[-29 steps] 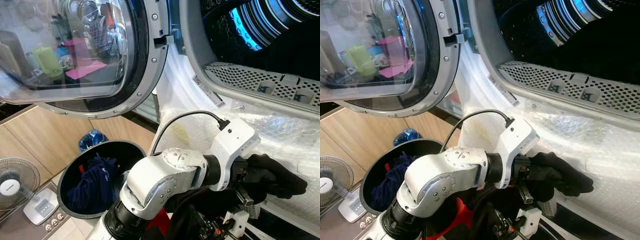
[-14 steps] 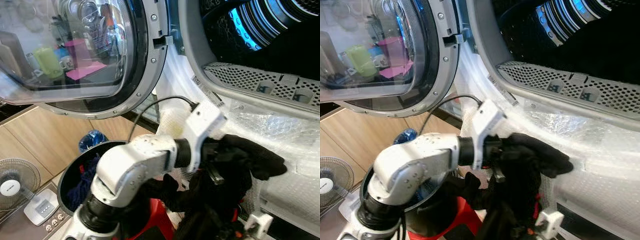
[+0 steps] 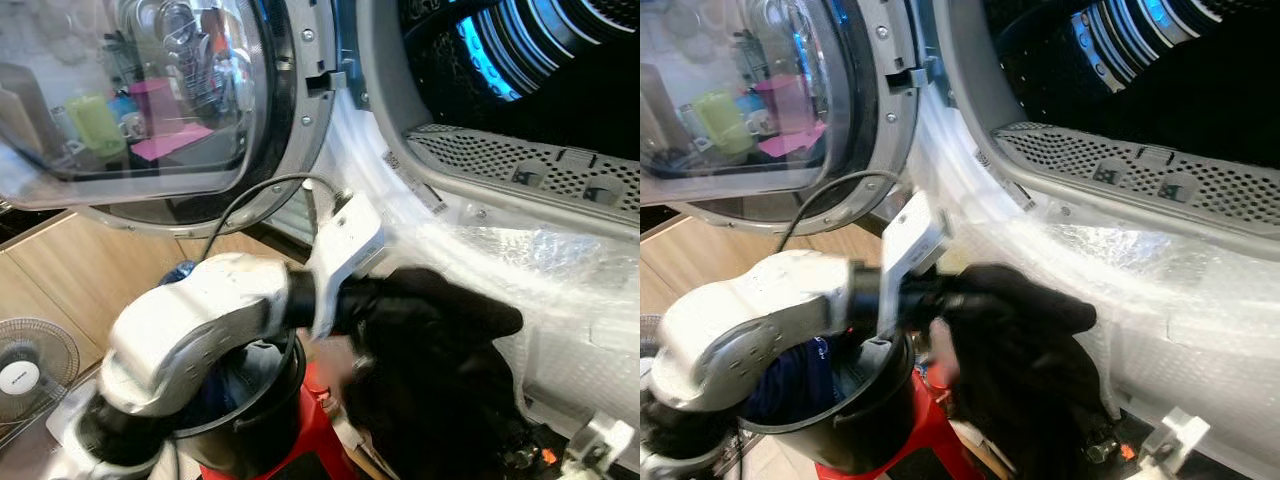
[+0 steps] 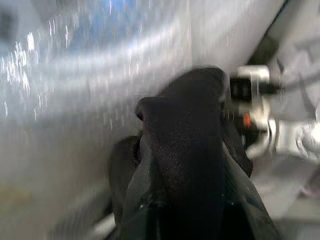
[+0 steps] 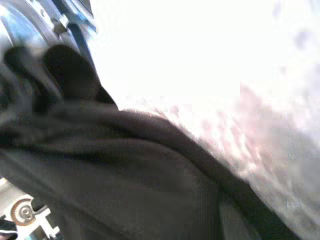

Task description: Clothes washing

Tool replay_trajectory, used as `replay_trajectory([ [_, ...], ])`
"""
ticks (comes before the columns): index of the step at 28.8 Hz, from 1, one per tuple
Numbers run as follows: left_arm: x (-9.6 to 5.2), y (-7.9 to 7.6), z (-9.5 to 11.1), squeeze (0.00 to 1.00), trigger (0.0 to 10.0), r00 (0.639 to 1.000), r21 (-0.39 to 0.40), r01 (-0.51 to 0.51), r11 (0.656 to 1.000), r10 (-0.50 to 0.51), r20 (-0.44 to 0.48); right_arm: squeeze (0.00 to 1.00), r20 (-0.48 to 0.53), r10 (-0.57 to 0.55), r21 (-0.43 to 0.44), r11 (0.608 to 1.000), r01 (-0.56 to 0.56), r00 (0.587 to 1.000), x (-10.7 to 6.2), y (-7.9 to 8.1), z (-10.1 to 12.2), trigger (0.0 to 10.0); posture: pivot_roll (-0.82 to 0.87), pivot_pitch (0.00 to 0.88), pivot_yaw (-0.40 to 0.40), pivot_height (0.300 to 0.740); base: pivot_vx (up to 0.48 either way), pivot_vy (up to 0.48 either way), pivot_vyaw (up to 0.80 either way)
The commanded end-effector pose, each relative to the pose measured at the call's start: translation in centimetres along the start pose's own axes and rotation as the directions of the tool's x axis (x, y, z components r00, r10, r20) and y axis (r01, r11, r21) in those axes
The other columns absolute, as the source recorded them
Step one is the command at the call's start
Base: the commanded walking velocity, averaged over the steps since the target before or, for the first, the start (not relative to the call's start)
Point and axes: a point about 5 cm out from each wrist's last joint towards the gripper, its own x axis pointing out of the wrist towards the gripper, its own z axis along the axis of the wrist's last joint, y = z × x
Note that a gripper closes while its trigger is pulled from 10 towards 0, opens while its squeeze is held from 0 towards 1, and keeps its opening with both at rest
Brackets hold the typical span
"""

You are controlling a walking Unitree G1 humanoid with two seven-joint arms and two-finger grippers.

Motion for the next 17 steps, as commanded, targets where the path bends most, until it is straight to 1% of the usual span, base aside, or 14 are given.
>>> replay_trajectory([
  [1,-0.7,-0.3,0.1,1.0,10.0,1.0,0.038,0.005,0.999,-0.005,-0.01,0.0,0.047,-0.011,-0.007,1.0,0.012,0.999,-0.3,-0.2,1.0,0.0,0.04,0.052,0.153,0.74,0.0,0.0,0.0],
  [2,-1.3,-0.7,-0.9,1.0,10.0,0.997,0.052,0.031,0.998,-0.028,-0.065,0.0,0.055,-0.007,-0.007,1.0,0.008,0.998,-0.3,-0.2,1.3,0.0,0.05,0.05,0.152,0.74,0.0,0.0,0.0],
  [4,-1.5,-0.9,-1.3,1.0,10.0,0.995,0.06,0.044,0.997,-0.039,-0.089,0.0,0.06,-0.006,-0.006,1.0,0.006,0.998,-0.3,-0.3,1.3,0.0,0.05,0.05,0.152,0.74,0.0,0.0,0.0],
  [5,-2.2,-0.9,-2.1,1.0,10.0,0.991,0.06,0.047,0.997,-0.039,-0.131,0.0,0.05,-0.003,-0.01,1.0,0.004,0.999,-0.3,-0.3,1.3,0.0,0.05,0.049,0.153,0.74,0.0,0.0,0.0],
  [8,-2.9,-0.9,-3.0,1.0,10.0,0.983,0.058,0.049,0.997,-0.038,-0.179,0.0,0.04,0.001,-0.01,1.0,0.0,0.999,-0.2,-0.3,1.3,0.0,0.05,0.049,0.152,0.74,0.0,0.0,0.0],
  [10,-3.5,-1.4,-3.7,1.0,10.0,0.974,0.05,0.078,0.996,-0.065,-0.215,0.0,0.038,-0.002,-0.011,1.0,0.003,0.999,-0.3,-0.4,1.3,0.0,0.05,0.048,0.155,0.74,0.0,0.0,0.0],
  [12,-3.7,-1.5,-3.8,1.0,10.0,0.972,0.051,0.087,0.995,-0.073,-0.224,0.0,0.038,-0.003,-0.011,1.0,0.003,0.999,-0.3,-0.4,1.3,0.0,0.05,0.048,0.155,0.74,0.0,0.0,0.0],
  [13,-4.1,-1.7,-4.5,1.0,10.0,0.965,0.04,0.088,0.995,-0.075,-0.249,0.0,0.038,-0.002,-0.01,1.0,0.002,0.999,-0.3,-0.3,1.3,0.0,0.05,0.047,0.157,0.74,0.0,0.0,0.0],
  [15,-4.7,-1.5,-5.6,1.0,10.0,0.953,0.046,0.054,0.998,-0.038,-0.302,0.0,0.037,-0.002,-0.011,1.0,0.003,0.999,-0.4,-0.3,1.3,0.0,0.05,0.047,0.157,0.74,0.0,0.0,0.0],
  [17,-5.1,-1.1,-6.2,1.0,10.0,0.949,0.039,0.012,0.999,0.001,-0.315,0.0,0.034,-0.002,-0.011,1.0,0.003,0.999,-0.4,-0.3,1.3,0.0,0.04,0.045,0.159,0.74,0.0,0.0,0.0],
])
